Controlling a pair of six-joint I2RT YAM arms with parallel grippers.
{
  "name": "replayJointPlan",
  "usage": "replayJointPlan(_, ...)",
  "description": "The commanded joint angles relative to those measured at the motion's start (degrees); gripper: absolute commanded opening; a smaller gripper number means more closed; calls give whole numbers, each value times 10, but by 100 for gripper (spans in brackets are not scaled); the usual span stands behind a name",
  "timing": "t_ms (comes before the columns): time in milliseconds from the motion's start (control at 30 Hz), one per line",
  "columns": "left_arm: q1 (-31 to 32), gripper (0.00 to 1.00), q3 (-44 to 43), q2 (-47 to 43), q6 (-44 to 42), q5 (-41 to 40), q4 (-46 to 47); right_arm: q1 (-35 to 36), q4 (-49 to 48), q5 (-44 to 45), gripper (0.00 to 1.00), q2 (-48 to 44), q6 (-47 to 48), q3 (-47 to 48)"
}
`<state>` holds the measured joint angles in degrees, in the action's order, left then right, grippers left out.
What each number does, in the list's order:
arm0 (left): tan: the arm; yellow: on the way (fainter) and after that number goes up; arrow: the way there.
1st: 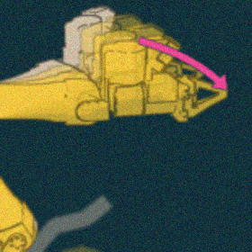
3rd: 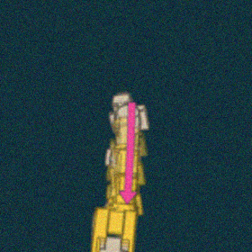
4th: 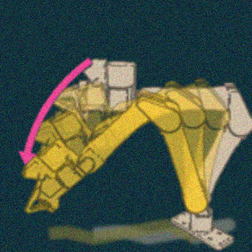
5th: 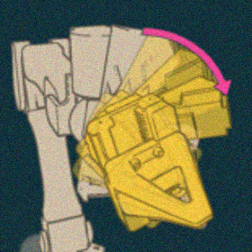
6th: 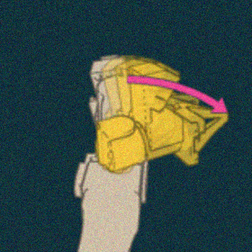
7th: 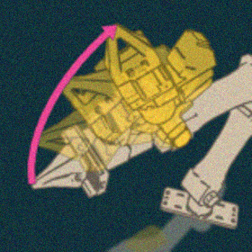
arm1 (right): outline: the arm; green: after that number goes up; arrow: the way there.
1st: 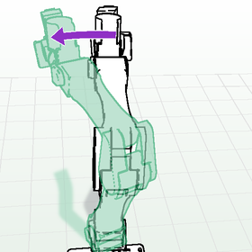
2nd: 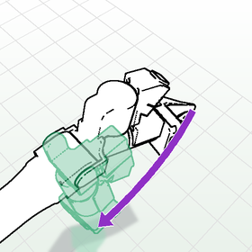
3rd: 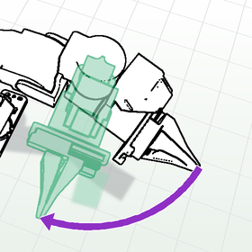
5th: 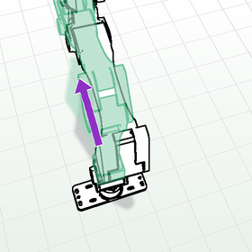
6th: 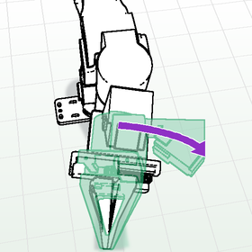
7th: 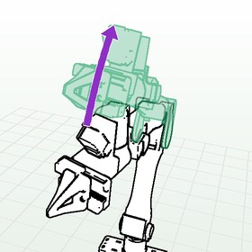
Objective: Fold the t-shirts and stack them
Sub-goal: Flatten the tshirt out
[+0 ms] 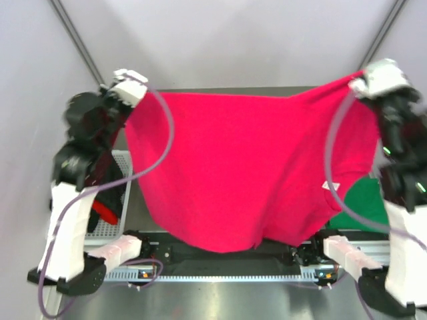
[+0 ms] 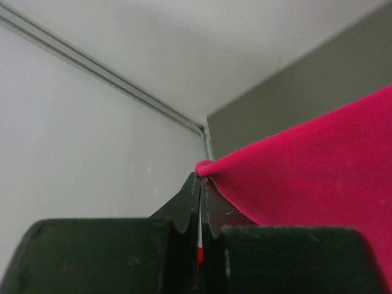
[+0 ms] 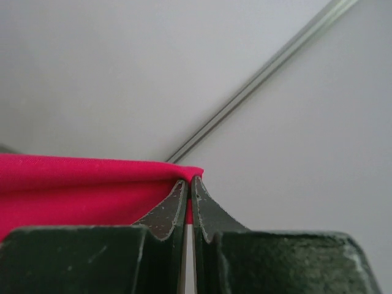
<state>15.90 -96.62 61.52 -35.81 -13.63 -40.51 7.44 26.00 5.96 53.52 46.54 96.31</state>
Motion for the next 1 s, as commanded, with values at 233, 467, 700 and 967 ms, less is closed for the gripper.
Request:
replayJointPlan(233,-69,0,154,211,-15,1,185,-54,-153,-29,0,246,-19,-165)
replayJointPlan(467,-71,0,96,402,30,26,243,-51,-192,-17,0,486,-42,-85)
replayJointPlan(700,-71,0,-9,549,29,4,264,-47,-155,7,0,687,-78,92)
replayJointPlan(967,-73,0,-73,631,20,-46,324,-45,-148,19,0,811,-118,246)
